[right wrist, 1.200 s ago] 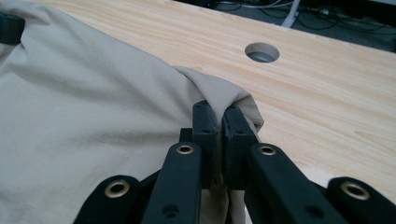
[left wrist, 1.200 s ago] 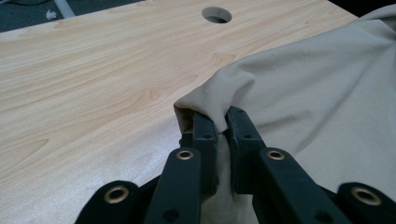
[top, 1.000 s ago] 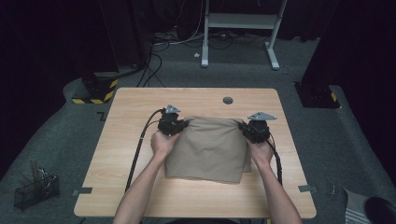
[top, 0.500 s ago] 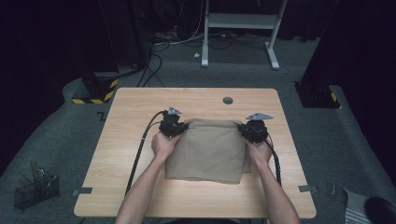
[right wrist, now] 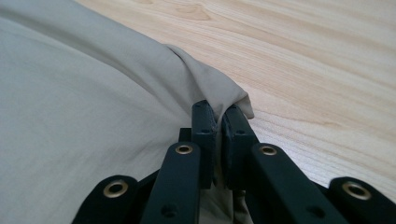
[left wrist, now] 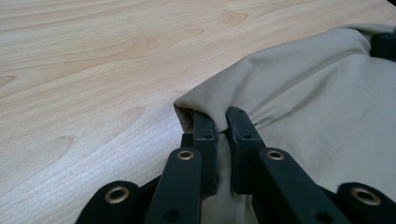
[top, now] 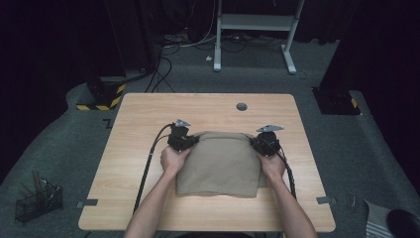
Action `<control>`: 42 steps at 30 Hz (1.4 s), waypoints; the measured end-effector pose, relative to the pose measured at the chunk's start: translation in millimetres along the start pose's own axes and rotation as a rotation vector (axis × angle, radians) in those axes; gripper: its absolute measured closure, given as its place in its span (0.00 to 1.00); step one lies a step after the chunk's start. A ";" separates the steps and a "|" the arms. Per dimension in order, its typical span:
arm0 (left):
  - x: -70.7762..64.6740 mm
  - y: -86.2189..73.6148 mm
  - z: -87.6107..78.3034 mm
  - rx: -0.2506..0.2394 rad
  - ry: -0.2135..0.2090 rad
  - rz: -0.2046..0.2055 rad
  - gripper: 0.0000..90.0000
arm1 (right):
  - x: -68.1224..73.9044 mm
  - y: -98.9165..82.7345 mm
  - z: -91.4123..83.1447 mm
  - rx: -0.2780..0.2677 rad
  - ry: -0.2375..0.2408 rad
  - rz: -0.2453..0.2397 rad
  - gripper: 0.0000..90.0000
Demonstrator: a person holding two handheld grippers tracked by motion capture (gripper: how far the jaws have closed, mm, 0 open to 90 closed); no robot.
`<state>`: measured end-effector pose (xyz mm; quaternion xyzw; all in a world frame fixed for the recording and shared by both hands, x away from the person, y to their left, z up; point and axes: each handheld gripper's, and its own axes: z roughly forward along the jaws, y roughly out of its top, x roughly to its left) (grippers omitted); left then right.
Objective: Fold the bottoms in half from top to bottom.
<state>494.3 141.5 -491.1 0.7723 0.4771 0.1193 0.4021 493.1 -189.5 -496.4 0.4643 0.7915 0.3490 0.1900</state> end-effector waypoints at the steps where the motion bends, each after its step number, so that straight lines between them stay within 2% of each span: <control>1: 0.0 0.2 1.6 -0.006 0.005 -0.002 0.93 | -1.5 -0.7 2.1 0.002 0.002 0.012 0.94; 6: -0.2 -0.7 2.3 0.001 0.011 -0.001 0.91 | -4.9 -3.7 8.6 0.019 0.007 0.028 0.92; 9: 0.2 -1.4 2.1 -0.005 0.014 -0.008 0.90 | -3.3 -4.9 10.2 0.027 0.004 0.018 0.91; 11: 1.6 -1.7 1.2 -0.009 0.011 -0.014 0.88 | -3.7 -5.3 9.9 0.022 0.003 0.026 0.86; 13: 2.9 -1.6 -0.6 -0.018 0.010 -0.020 0.83 | -4.8 -4.9 7.7 0.023 -0.003 0.039 0.81; 14: 2.6 -1.1 -1.7 -0.029 0.018 -0.010 0.82 | -5.6 -4.7 6.8 0.022 -0.004 0.041 0.79; 17: 4.2 0.1 -5.9 -0.036 0.036 -0.012 0.70 | -8.6 -5.4 3.8 0.020 0.010 0.064 0.68; 21: 7.1 0.1 -14.9 -0.056 0.045 -0.021 0.57 | -12.3 -8.2 -4.7 -0.023 0.015 0.079 0.61; 24: 8.0 -0.4 -24.5 -0.085 0.056 -0.018 0.51 | -14.9 -7.9 -14.8 -0.064 0.015 0.081 0.57; 27: 7.0 0.7 -33.9 -0.107 0.069 -0.004 0.48 | -15.1 -6.1 -24.6 -0.103 0.016 0.087 0.55; 29: 4.5 1.2 -41.6 -0.128 0.074 0.013 0.47 | -12.7 -4.2 -31.5 -0.131 0.008 0.069 0.55; 32: -3.1 -0.7 -51.4 -0.155 0.045 0.042 0.46 | -5.2 -2.5 -40.1 -0.161 0.024 0.046 0.57; 34: -10.0 -3.0 -53.7 -0.151 0.022 0.069 0.46 | 2.5 -2.5 -43.2 -0.166 0.039 0.012 0.58; 37: -18.4 -5.5 -51.8 -0.127 -0.013 0.096 0.45 | 13.3 -5.8 -43.9 -0.170 0.070 -0.002 0.58; 40: -26.1 -7.7 -44.6 -0.108 -0.012 0.137 0.43 | 20.9 -9.4 -40.0 -0.158 0.079 -0.010 0.57; 42: -28.3 -8.7 -37.2 -0.106 -0.028 0.132 0.43 | 24.2 -11.2 -35.8 -0.155 0.087 -0.007 0.57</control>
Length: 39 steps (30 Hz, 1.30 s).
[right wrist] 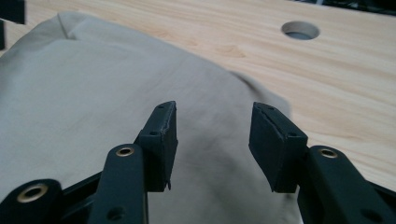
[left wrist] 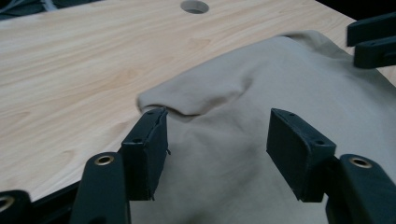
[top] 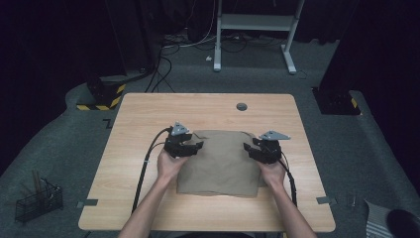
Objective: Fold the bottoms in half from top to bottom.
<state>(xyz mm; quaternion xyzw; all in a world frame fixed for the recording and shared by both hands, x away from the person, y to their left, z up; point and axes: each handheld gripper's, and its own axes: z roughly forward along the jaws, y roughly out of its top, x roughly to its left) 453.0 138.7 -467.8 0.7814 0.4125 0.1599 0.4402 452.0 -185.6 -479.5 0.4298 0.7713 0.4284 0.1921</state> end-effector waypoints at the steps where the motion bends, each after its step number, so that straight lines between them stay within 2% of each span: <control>1: -0.4 -0.6 3.2 -0.002 -0.004 -0.006 0.42 | 1.6 -1.0 4.0 0.013 0.004 -0.001 0.57; 3: -0.3 -2.6 12.8 0.002 -0.003 -0.018 0.42 | 1.9 -2.1 10.3 0.023 -0.006 -0.021 0.57; 5: 4.4 -5.6 24.3 0.021 0.003 -0.035 0.43 | -1.6 -4.5 16.9 0.037 -0.019 -0.008 0.57; 8: 19.1 -11.9 33.9 0.033 -0.018 -0.117 0.43 | -15.1 -11.6 26.5 0.088 -0.049 0.030 0.56; 10: 25.1 -13.8 33.2 0.033 -0.011 -0.146 0.42 | -24.9 -16.2 29.0 0.118 -0.073 0.059 0.56; 12: 28.8 -14.9 31.1 0.039 -0.009 -0.161 0.40 | -31.6 -20.0 28.6 0.142 -0.095 0.057 0.56; 15: 33.0 -15.5 24.4 0.032 0.017 -0.173 0.40 | -35.9 -22.1 25.2 0.138 -0.096 0.080 0.55; 17: 32.7 -15.4 16.6 0.015 0.028 -0.180 0.40 | -35.0 -21.5 22.3 0.129 -0.108 0.069 0.55; 20: 29.2 -13.9 4.5 0.015 0.033 -0.152 0.39 | -29.9 -20.0 14.1 0.091 -0.106 0.053 0.55; 24: 13.4 -19.6 -14.8 -0.012 0.020 -0.098 0.38 | -16.8 -20.4 -1.5 0.042 -0.076 0.029 0.55; 27: 1.5 -26.8 -18.9 -0.004 0.031 -0.047 0.37 | -7.2 -22.3 -12.8 0.014 -0.054 0.007 0.55; 29: -6.4 -32.5 -18.3 0.015 0.055 -0.020 0.37 | -1.4 -24.9 -19.3 -0.003 -0.024 0.001 0.54; 32: -13.4 -42.1 -10.6 0.048 0.069 0.006 0.38 | 6.6 -30.6 -21.2 0.012 -0.006 -0.020 0.54; 33: -13.3 -44.2 -7.1 0.063 0.074 0.010 0.38 | 8.9 -34.3 -18.5 0.028 -0.003 -0.023 0.54; 35: -9.6 -49.7 2.1 0.096 0.063 -0.011 0.37 | 8.8 -40.5 -10.3 0.071 0.000 -0.029 0.53; 36: -7.2 -51.9 4.8 0.103 0.056 -0.034 0.37 | 7.4 -42.7 -7.3 0.079 -0.003 -0.030 0.53; 38: -4.8 -54.0 3.2 0.093 0.047 -0.063 0.36 | 2.0 -46.0 -4.0 0.085 0.010 0.007 0.52; 39: -5.6 -54.3 0.9 0.090 0.056 -0.058 0.36 | 0.1 -46.3 -4.8 0.084 0.009 0.016 0.52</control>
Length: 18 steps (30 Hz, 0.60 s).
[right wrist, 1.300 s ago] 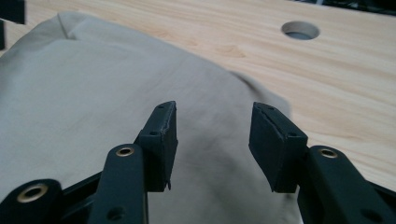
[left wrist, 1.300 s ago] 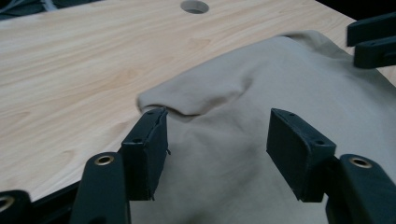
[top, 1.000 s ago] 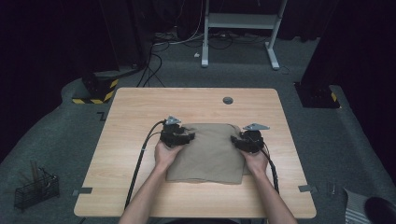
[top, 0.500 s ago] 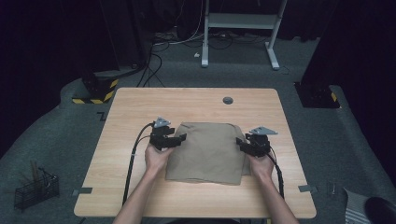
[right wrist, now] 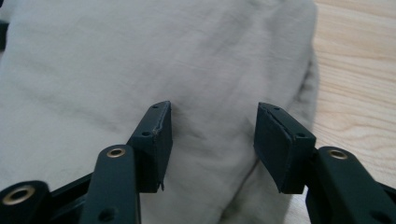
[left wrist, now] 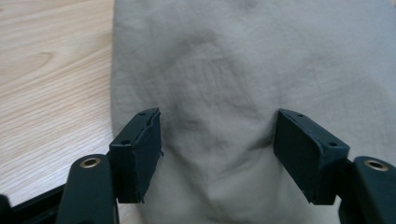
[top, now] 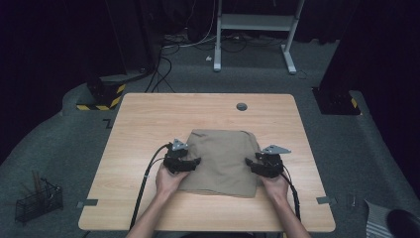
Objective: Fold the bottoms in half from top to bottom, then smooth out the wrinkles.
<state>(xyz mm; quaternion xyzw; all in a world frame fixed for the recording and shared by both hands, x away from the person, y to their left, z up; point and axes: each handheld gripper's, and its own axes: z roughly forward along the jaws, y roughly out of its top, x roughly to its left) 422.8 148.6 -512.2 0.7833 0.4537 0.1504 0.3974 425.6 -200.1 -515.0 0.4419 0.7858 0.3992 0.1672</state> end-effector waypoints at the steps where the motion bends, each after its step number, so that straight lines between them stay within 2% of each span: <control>1: -0.8 -1.0 -4.0 -0.002 0.006 0.008 0.36 | -0.7 0.0 -1.6 -0.001 -0.008 0.001 0.52; 3: -4.2 -3.3 -11.5 -0.011 0.010 0.016 0.37 | 0.1 -0.6 -7.0 -0.008 -0.022 -0.012 0.52; 6: -11.8 -9.5 -19.9 -0.030 0.000 0.036 0.37 | 5.6 -4.4 -17.5 -0.030 -0.015 -0.018 0.52; 9: -15.1 -17.3 -16.9 -0.003 0.027 0.078 0.37 | 10.5 -11.0 -20.2 -0.020 -0.026 -0.037 0.52; 11: -11.1 -21.6 -10.2 0.036 0.022 0.043 0.37 | 10.1 -16.5 -15.4 0.020 -0.046 -0.055 0.51; 12: -11.2 -22.9 -11.3 0.028 0.018 0.028 0.36 | 8.6 -19.7 -13.7 0.029 -0.042 -0.040 0.51; 14: -15.5 -25.1 -17.2 0.003 0.016 0.038 0.36 | 8.2 -22.1 -17.7 0.008 -0.033 -0.019 0.51; 16: -22.3 -28.2 -21.2 -0.015 0.015 0.054 0.36 | 11.4 -24.0 -23.3 -0.014 -0.028 -0.022 0.51; 18: -27.2 -29.6 -18.8 -0.006 0.019 0.068 0.36 | 16.1 -26.1 -25.5 -0.001 -0.022 -0.045 0.50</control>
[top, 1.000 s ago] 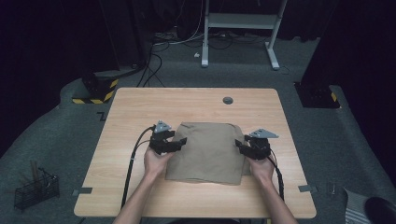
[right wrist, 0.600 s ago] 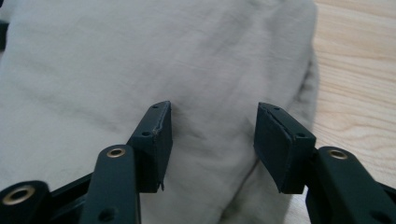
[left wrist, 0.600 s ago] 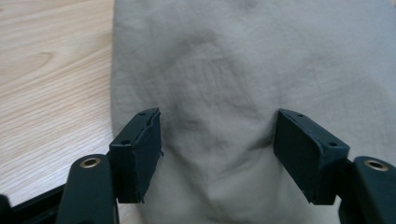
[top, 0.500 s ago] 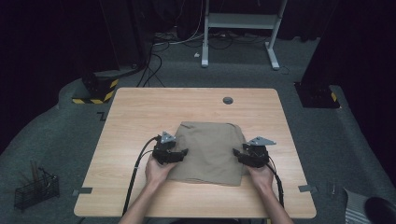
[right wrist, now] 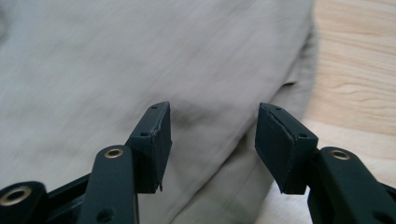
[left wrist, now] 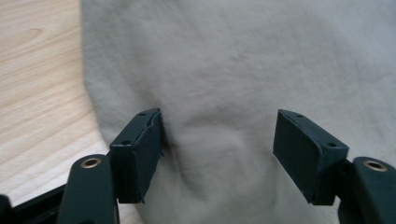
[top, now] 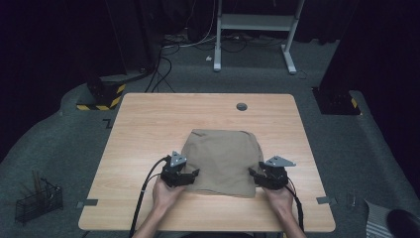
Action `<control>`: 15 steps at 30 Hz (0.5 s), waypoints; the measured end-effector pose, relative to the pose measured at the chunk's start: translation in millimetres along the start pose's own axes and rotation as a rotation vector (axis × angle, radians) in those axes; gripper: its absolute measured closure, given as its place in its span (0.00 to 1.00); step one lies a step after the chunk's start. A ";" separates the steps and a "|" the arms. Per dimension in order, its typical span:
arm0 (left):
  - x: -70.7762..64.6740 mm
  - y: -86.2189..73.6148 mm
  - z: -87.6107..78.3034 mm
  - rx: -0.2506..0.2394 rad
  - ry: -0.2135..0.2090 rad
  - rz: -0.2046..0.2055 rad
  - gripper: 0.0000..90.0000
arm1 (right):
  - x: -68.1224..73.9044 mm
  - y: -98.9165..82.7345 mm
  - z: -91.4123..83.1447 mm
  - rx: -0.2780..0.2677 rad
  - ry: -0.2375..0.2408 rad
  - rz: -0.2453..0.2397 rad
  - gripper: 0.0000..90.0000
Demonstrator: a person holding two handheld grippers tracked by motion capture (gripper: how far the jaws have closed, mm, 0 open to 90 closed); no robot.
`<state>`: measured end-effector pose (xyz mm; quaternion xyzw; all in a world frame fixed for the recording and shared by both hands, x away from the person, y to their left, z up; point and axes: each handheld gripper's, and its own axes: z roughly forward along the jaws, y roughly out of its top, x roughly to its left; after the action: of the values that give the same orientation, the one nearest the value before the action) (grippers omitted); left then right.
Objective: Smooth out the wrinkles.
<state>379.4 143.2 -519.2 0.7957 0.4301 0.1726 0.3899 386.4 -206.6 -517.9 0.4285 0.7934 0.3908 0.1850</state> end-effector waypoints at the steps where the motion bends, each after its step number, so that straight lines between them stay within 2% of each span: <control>1: -1.8 0.0 3.6 0.006 0.003 0.002 0.36 | 2.2 -0.7 0.9 0.015 -0.006 -0.017 0.50; 3: -2.4 1.1 10.2 0.007 0.006 -0.001 0.36 | 3.5 -1.5 4.9 0.038 -0.010 -0.032 0.50; 5: -1.8 3.5 14.7 0.004 0.016 -0.009 0.36 | 3.0 0.6 7.6 0.035 -0.016 -0.029 0.50; 9: 1.2 13.3 26.4 0.007 0.034 -0.022 0.37 | -0.8 9.8 19.8 0.066 -0.032 -0.022 0.49; 15: 8.2 23.3 37.9 0.009 0.069 -0.033 0.37 | -9.0 24.8 38.1 0.066 -0.062 -0.009 0.48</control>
<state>419.9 124.4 -525.8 0.7839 0.4572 0.1917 0.3739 428.7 -188.3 -522.8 0.4428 0.8016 0.3502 0.1969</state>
